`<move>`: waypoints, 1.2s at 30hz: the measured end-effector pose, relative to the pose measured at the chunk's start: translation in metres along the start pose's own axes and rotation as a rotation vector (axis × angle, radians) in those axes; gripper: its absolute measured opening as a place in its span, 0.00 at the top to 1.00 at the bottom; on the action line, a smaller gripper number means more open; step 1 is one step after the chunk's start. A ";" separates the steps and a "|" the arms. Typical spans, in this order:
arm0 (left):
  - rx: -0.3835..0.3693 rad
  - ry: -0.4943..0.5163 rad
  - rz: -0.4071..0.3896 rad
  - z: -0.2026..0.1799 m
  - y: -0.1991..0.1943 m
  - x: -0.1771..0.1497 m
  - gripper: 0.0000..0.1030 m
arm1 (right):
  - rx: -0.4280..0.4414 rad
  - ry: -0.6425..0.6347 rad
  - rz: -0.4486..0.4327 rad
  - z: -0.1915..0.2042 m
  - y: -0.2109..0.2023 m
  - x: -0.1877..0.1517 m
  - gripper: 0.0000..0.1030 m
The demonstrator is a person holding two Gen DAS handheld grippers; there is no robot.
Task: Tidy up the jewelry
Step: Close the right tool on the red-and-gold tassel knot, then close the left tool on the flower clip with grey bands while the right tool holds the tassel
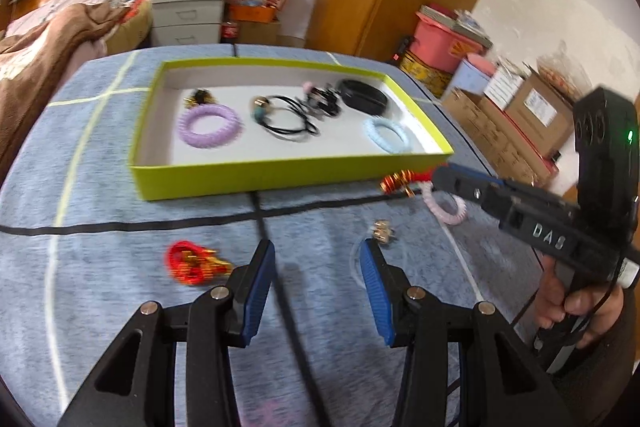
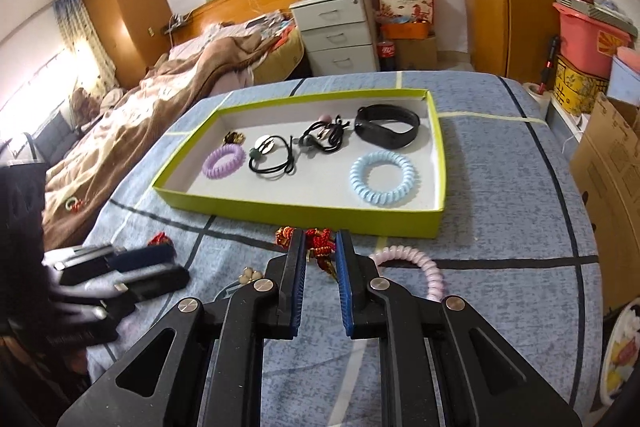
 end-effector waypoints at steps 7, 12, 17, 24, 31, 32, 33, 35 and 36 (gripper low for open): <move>-0.015 0.039 0.017 -0.017 0.012 0.004 0.55 | 0.009 0.063 -0.037 -0.015 -0.012 0.007 0.85; -0.008 0.060 0.035 -0.022 0.018 0.004 0.55 | 0.003 0.081 -0.063 -0.026 -0.024 0.011 0.85; -0.001 0.070 0.037 -0.028 0.021 0.007 0.55 | 0.002 0.112 -0.090 -0.038 -0.034 0.014 0.85; 0.064 0.124 0.065 -0.033 0.035 0.009 0.55 | 0.006 0.142 -0.107 -0.050 -0.046 0.012 0.85; 0.127 0.180 0.071 -0.036 0.040 0.010 0.55 | 0.011 0.145 -0.104 -0.051 -0.046 0.010 0.85; 0.135 0.186 0.073 -0.037 0.040 0.010 0.55 | 0.010 0.144 -0.105 -0.051 -0.046 0.010 0.85; 0.142 0.192 0.077 -0.037 0.041 0.010 0.55 | 0.012 0.145 -0.105 -0.050 -0.047 0.010 0.85; 0.143 0.188 0.079 -0.037 0.041 0.011 0.56 | 0.012 0.148 -0.103 -0.050 -0.047 0.010 0.85; 0.144 0.192 0.079 -0.037 0.041 0.011 0.58 | 0.011 0.147 -0.103 -0.049 -0.047 0.009 0.85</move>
Point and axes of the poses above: each gripper's, at about its wrist camera, not at the fingertips, and y roughly the way its jaws point, z to its left, x to its top, the point moved 9 cm from there along y, roughly the way its jaws point, and after that the axes turned 13 degrees about y, right-handed, at the moved point
